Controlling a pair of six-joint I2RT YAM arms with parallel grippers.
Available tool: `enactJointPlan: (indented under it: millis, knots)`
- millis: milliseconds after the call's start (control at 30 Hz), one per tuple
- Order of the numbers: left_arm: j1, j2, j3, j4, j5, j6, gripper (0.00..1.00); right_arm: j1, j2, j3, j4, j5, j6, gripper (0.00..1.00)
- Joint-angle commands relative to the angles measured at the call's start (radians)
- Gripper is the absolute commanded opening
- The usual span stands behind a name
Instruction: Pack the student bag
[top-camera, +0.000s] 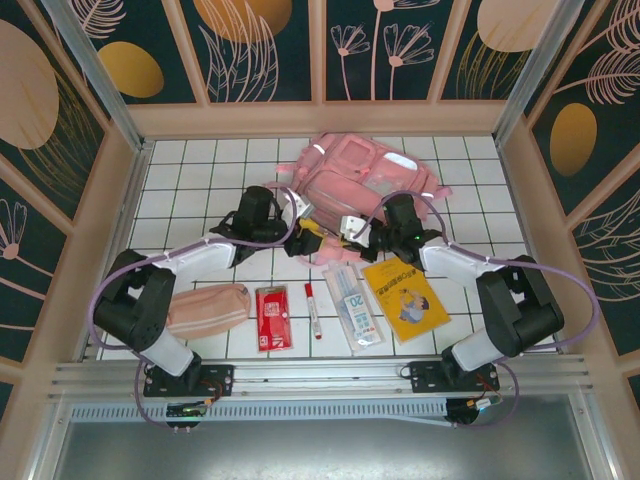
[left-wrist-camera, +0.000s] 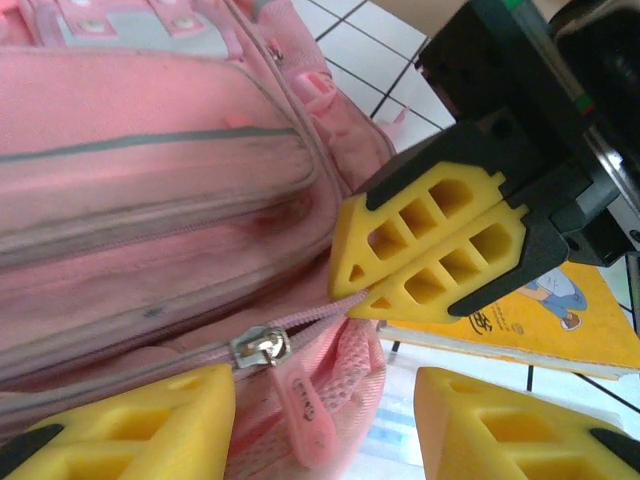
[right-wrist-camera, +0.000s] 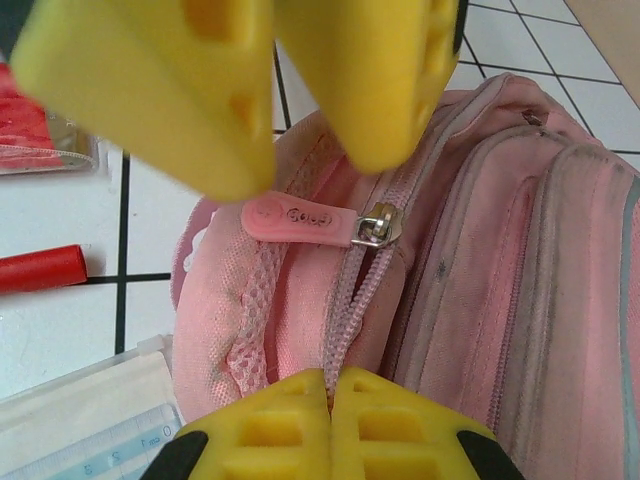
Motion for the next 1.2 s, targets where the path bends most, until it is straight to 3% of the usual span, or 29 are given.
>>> enactJointPlan:
  millis: [0, 67, 200, 267, 367, 533, 567, 633, 667, 900, 1067, 1167]
  knots:
    - [-0.04, 0.004, 0.024, -0.031, -0.005, -0.018, 0.47, 0.013, 0.007, 0.03, 0.04, -0.033, 0.026, 0.0]
    - [-0.056, -0.005, 0.011, -0.036, -0.056, -0.014, 0.42, 0.013, 0.009, 0.032, 0.043, -0.03, 0.031, 0.0]
    - [-0.058, 0.01, 0.014, -0.069, -0.27, -0.022, 0.37, 0.02, -0.002, 0.023, 0.063, -0.03, 0.042, 0.0]
    - [-0.06, 0.028, 0.039, -0.087, -0.311, -0.021, 0.32, 0.027, -0.007, 0.024, 0.061, -0.024, 0.039, 0.0]
    - [-0.059, 0.046, 0.055, -0.056, -0.296, -0.063, 0.32, 0.038, -0.014, 0.027, 0.07, -0.006, 0.042, 0.0]
    - [-0.059, 0.07, 0.038, 0.018, -0.262, -0.164, 0.39, 0.054, -0.025, 0.024, 0.106, 0.017, 0.068, 0.0]
    - [-0.059, 0.074, 0.035, 0.017, -0.267, -0.176, 0.36, 0.054, -0.026, 0.025, 0.111, 0.019, 0.073, 0.0]
    - [-0.06, 0.076, 0.026, 0.007, -0.314, -0.188, 0.11, 0.073, -0.031, 0.021, 0.122, 0.025, 0.076, 0.0]
    - [-0.057, 0.074, 0.026, 0.0, -0.327, -0.18, 0.0, 0.074, -0.031, 0.019, 0.124, 0.028, 0.075, 0.0]
    - [-0.028, -0.003, 0.024, -0.08, -0.232, -0.033, 0.0, 0.037, -0.017, 0.025, -0.041, 0.121, -0.093, 0.0]
    - [0.129, -0.051, -0.017, -0.097, -0.198, 0.042, 0.0, -0.018, -0.033, 0.021, -0.143, 0.149, -0.199, 0.0]
    - [0.153, -0.091, -0.029, -0.098, -0.209, 0.164, 0.0, -0.045, -0.049, 0.004, -0.117, 0.141, -0.179, 0.0]
